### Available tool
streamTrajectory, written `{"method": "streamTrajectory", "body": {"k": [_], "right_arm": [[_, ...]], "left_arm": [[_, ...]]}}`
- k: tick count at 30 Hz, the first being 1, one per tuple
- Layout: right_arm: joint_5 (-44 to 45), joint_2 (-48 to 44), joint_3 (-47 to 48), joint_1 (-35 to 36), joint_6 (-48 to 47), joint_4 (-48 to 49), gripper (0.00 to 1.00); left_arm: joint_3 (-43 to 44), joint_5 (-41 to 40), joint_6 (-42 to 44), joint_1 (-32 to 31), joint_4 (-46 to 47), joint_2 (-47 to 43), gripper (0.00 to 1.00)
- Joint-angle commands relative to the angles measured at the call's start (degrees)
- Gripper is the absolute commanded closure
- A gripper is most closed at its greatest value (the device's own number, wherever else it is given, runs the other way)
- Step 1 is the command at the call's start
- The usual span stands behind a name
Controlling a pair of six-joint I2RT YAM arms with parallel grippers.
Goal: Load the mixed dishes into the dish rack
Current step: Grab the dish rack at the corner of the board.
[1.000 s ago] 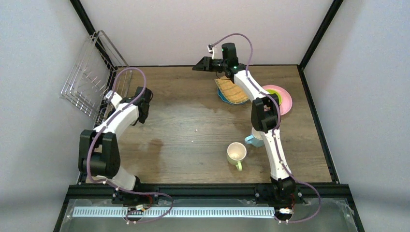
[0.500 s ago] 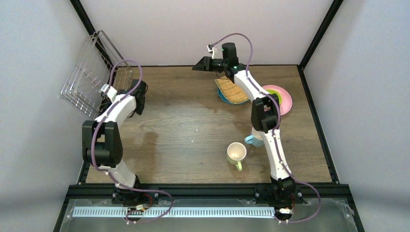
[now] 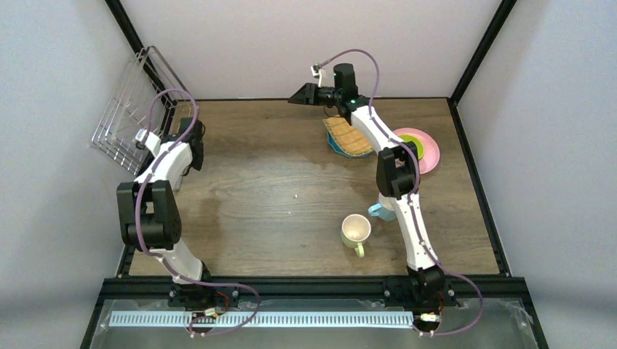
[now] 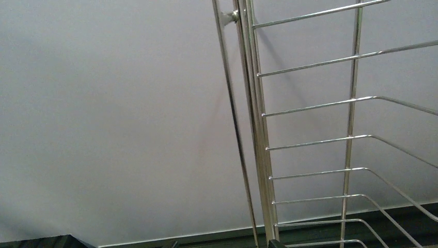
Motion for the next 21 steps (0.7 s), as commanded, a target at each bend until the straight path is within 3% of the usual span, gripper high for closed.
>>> {"method": "streamTrajectory", "body": {"k": [1, 21], "right_arm": [[-1.0, 2.1, 2.3, 0.0, 0.4, 1.0, 0.01], [-0.9, 3.7, 4.1, 0.0, 0.5, 1.7, 0.01]], "left_arm": [[0.9, -0.4, 1.7, 0.7, 3.4, 1.6, 0.00], [1.6, 3.4, 7.2, 6.3, 11.0, 5.1, 0.03]]}}
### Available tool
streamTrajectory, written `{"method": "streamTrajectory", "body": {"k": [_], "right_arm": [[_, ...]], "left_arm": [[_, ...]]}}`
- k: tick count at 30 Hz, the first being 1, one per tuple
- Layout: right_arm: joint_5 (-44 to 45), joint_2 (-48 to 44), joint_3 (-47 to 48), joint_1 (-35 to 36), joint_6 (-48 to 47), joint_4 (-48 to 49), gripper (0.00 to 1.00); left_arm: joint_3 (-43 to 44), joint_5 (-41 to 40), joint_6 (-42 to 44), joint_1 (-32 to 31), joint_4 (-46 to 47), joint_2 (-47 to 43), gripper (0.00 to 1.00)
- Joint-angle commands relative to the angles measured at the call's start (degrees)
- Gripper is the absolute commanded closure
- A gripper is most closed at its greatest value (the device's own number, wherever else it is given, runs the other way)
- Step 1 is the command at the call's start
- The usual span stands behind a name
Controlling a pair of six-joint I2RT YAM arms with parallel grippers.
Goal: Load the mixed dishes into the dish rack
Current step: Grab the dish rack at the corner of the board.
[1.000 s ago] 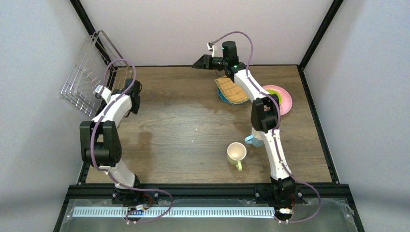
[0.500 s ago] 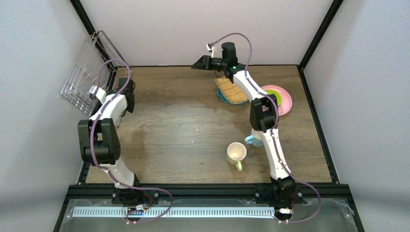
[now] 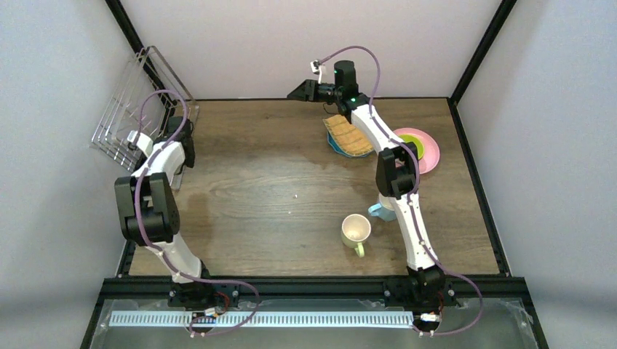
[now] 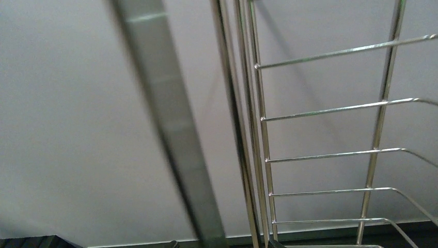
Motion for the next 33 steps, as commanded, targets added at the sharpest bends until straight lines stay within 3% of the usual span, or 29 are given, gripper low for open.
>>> {"method": "streamTrajectory", "body": {"k": [1, 7, 11, 17, 19, 33], "right_arm": [[-0.2, 2.9, 1.7, 0.0, -0.4, 0.5, 0.01], [0.0, 2.2, -0.1, 0.1, -1.2, 0.5, 0.01], [0.4, 0.6, -2.4, 0.1, -1.9, 0.8, 0.01], [1.1, -2.0, -5.9, 0.1, -3.7, 0.5, 0.01], [1.2, -2.8, -7.0, 0.1, -4.1, 0.4, 0.01], [1.0, -8.6, -16.4, 0.1, -5.1, 3.6, 0.01]], "left_arm": [[1.7, 1.7, 1.0, 1.7, 2.0, 2.6, 0.05], [3.4, 3.8, 0.9, 3.3, 1.9, 5.1, 0.26], [4.4, 5.7, 0.7, 4.3, 1.7, 6.3, 0.51], [5.5, 7.6, 0.0, 4.6, 0.1, 7.4, 0.79], [5.4, 8.0, -0.4, 4.6, -0.6, 7.4, 0.94], [0.7, 5.2, -1.9, 1.1, -0.1, 1.4, 0.97]]}}
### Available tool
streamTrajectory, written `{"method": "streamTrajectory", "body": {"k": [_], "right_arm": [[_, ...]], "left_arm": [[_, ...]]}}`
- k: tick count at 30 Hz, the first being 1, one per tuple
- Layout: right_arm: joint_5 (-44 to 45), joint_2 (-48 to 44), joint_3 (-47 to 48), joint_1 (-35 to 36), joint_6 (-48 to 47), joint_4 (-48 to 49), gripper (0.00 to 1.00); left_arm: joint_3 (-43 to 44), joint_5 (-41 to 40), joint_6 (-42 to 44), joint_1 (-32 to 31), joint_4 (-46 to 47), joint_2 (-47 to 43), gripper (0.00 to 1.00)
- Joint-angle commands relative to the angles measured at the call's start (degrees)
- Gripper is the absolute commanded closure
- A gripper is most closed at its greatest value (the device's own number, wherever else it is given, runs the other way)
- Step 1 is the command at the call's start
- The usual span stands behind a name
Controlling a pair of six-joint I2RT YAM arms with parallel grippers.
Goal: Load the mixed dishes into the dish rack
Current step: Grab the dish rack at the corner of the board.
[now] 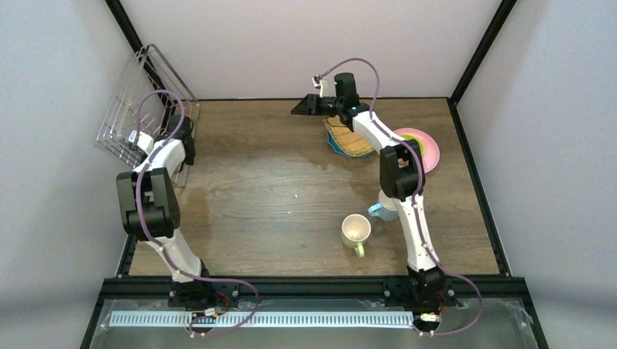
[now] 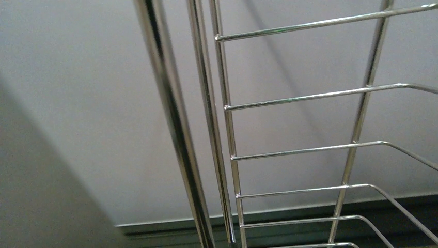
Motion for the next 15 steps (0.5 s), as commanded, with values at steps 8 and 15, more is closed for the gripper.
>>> {"method": "streamTrajectory", "body": {"k": [8, 15], "right_arm": [[-0.2, -6.9, -6.2, 0.1, -1.6, 5.0, 0.01], [-0.1, -9.6, -9.9, 0.1, -1.7, 6.2, 0.01]], "left_arm": [[-1.7, -4.4, 0.0, -5.6, -4.2, -5.5, 0.97], [-1.7, -5.5, 0.7, -8.8, -5.2, -7.9, 0.97]]}}
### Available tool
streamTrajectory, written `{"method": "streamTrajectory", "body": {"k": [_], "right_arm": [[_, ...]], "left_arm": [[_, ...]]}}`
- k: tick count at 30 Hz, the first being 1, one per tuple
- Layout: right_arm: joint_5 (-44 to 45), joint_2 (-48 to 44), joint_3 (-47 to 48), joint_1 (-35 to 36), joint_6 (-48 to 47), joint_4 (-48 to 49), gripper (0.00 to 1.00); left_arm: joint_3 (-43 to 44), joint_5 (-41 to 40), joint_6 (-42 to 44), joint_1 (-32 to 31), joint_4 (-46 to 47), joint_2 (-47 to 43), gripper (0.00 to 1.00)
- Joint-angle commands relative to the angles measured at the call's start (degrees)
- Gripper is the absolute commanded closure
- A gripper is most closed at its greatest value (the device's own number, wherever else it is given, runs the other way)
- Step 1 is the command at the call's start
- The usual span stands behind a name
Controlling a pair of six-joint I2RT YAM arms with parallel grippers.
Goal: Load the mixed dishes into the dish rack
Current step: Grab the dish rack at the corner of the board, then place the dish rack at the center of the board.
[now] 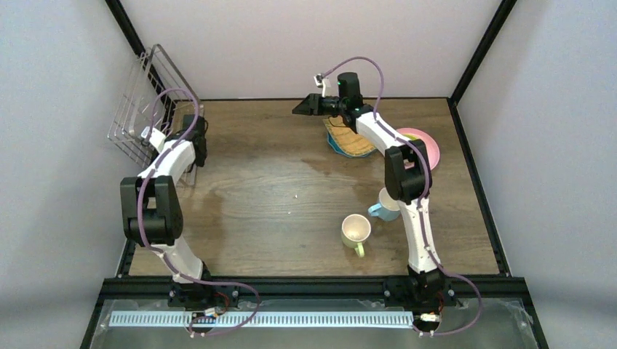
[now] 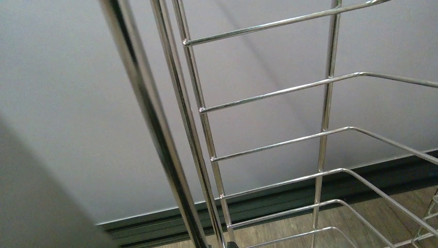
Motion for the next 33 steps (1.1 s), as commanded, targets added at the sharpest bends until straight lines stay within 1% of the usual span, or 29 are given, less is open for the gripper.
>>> {"method": "streamTrajectory", "body": {"k": [1, 3, 4, 10, 17, 22, 29, 33], "right_arm": [[-0.1, -3.7, -2.3, 0.1, -1.2, 2.2, 0.01], [0.0, -4.5, -3.6, 0.1, -0.8, 3.1, 0.01], [0.1, -4.9, -4.2, 0.1, -0.6, 3.6, 0.01], [1.3, -7.6, -8.1, 0.1, -0.5, 4.5, 0.01], [4.7, -10.6, -10.2, 0.1, -3.1, 0.0, 0.01], [7.7, -12.5, -10.2, 0.1, -4.7, -5.7, 0.01], [10.5, -14.9, -9.6, 0.1, -6.2, -11.0, 0.01], [11.3, -15.7, -9.2, 0.1, -6.9, -13.2, 0.01]], "left_arm": [[0.0, -4.4, 0.6, -2.4, -1.1, -4.0, 0.97], [-0.1, -4.8, 0.6, -2.5, -1.8, -4.5, 0.97], [-0.2, -5.0, 0.6, -4.6, -2.2, -4.7, 0.97], [-0.7, -4.7, 0.6, -7.2, -3.5, -6.4, 0.97], [-0.9, -3.2, 0.2, -10.8, -5.7, -7.7, 0.97], [-0.7, 0.5, -1.6, -13.0, -8.4, -8.7, 0.97], [-0.4, 8.0, -3.7, -14.6, -11.4, -11.8, 0.97], [-0.4, 10.8, -5.0, -15.4, -13.4, -14.0, 0.97]]}}
